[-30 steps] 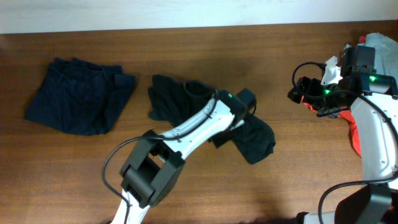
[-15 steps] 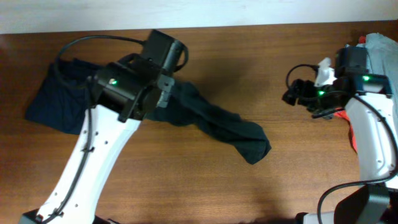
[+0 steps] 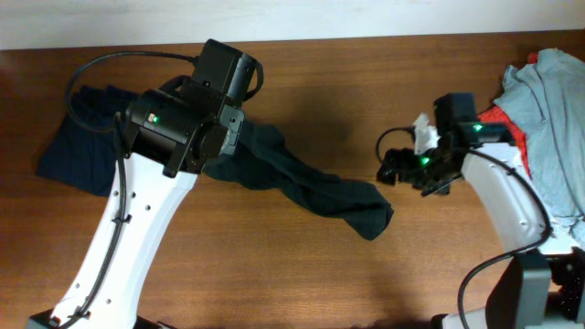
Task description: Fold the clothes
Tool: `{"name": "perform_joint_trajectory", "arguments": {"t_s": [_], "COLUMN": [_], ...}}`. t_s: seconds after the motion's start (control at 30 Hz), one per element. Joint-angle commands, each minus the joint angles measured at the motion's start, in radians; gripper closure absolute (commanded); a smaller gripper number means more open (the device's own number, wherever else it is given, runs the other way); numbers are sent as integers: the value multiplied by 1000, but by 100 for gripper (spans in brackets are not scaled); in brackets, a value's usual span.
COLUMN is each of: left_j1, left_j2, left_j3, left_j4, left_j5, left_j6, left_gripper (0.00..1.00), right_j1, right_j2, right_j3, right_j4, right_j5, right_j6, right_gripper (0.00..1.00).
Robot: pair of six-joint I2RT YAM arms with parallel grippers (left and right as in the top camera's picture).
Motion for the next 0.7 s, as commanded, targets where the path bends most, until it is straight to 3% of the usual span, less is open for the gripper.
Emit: {"name": "perform_joint_trajectory", "arguments": {"t_s": [0.0, 0.17, 0.43, 0.67], "left_j1": [6, 6, 6, 6], "left_j2": [-15, -15, -15, -15], "left_j3": [1, 1, 1, 1], "left_j4": [7, 6, 6, 6], "left_j5": [-31, -31, -31, -31], "left_j6": [-9, -9, -9, -8], "left_gripper": [100, 99, 99, 99], "right_j1": [40, 52, 52, 52], "right_j2": [6, 6, 5, 7], "right_j3": [-64, -174, -234, -243], "right_j4": [18, 92, 182, 253], "right_j5": [-5, -10, -32, -24], "right_j6": [28, 158, 32, 31], "right_gripper": [11, 13, 21, 25]}}
